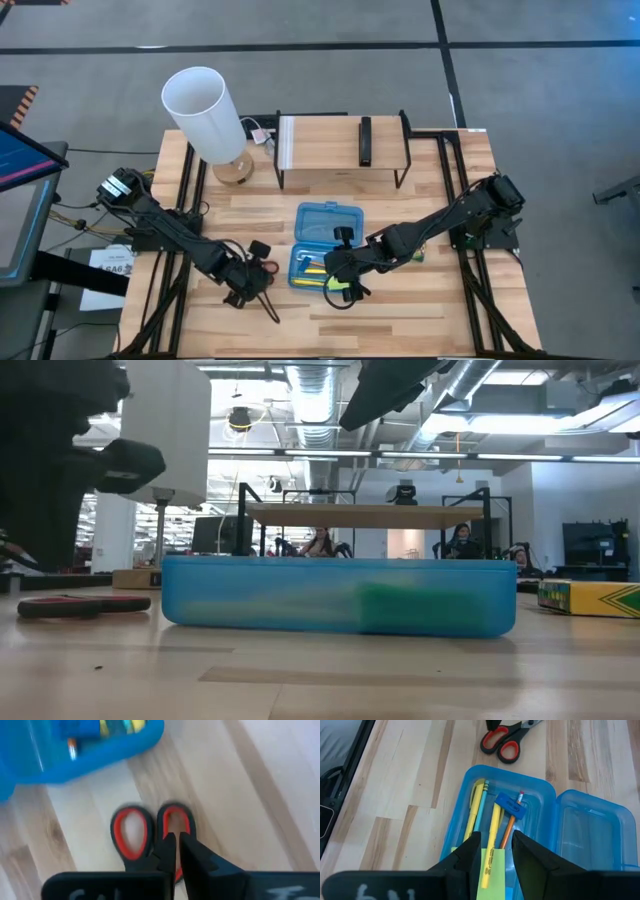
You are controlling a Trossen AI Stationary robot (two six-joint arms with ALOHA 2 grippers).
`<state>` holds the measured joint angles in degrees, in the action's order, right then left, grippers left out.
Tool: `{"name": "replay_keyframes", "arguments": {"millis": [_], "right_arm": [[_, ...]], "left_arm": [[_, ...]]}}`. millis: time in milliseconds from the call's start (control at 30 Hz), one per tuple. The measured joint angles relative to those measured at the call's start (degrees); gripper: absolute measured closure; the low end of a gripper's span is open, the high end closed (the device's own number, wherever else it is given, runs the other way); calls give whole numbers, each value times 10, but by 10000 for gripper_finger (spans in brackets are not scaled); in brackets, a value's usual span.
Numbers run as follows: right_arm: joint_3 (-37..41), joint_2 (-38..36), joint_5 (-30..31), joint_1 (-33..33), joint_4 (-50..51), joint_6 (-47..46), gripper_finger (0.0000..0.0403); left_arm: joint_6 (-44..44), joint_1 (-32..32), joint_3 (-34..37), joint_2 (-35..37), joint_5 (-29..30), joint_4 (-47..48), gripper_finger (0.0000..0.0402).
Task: Pack school essentials
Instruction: Put the black scissor into blue supply box
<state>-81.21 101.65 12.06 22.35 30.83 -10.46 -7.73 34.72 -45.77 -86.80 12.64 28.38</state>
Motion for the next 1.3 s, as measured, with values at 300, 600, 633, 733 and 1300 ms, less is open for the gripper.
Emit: {"name": "replay_keyframes", "arguments": {"millis": [300,600,633,733,1300], "right_arm": [[0,0,0,0,0,0,274],[0,0,0,0,0,0,274],[0,0,0,0,0,0,274],[0,0,0,0,0,0,274],[0,0,0,0,0,0,274]], "left_arm": [[37,-20,-1,-28,-5,-22,294],[47,-47,-5,-77,-24,-24,245],[47,-51,-5,-82,-30,-23,246],[49,-58,-5,-88,-46,-21,260],[36,-49,-19,-73,-28,-4,376]]}}
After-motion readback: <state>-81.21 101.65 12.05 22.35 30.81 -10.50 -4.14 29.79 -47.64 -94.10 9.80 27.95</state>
